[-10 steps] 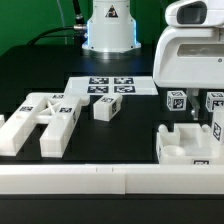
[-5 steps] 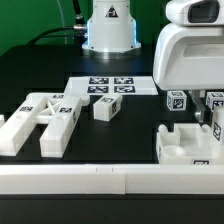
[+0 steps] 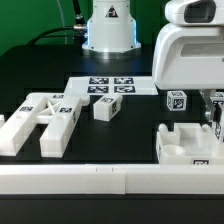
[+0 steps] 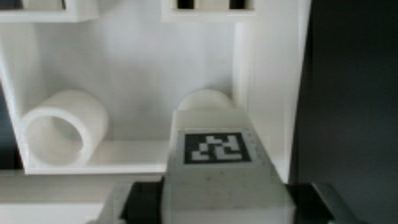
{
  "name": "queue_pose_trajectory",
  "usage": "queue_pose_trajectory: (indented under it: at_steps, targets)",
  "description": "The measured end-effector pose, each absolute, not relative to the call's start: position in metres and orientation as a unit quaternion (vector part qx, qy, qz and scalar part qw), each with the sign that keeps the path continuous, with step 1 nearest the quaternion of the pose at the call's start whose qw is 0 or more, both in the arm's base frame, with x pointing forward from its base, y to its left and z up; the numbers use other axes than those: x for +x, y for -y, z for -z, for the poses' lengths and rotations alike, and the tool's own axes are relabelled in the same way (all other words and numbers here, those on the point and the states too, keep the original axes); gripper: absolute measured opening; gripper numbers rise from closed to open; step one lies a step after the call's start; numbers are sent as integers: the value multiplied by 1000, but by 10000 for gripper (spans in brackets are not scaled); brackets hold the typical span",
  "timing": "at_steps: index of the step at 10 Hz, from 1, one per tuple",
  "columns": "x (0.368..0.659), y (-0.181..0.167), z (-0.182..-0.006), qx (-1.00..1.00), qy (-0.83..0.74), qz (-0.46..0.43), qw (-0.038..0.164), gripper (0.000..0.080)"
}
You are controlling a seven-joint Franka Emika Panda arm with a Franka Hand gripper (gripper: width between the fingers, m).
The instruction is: Assemble chair
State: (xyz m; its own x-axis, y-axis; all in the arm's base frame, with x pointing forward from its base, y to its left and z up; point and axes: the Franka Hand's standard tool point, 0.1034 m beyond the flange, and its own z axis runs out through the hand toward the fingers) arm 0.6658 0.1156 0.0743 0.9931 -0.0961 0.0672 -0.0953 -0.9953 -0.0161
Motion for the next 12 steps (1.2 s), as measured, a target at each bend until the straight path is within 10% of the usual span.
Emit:
queue_pose_trajectory:
  at_steps: [12]
  targets:
    - [667, -117, -74, -802, -595, 18, 43, 348]
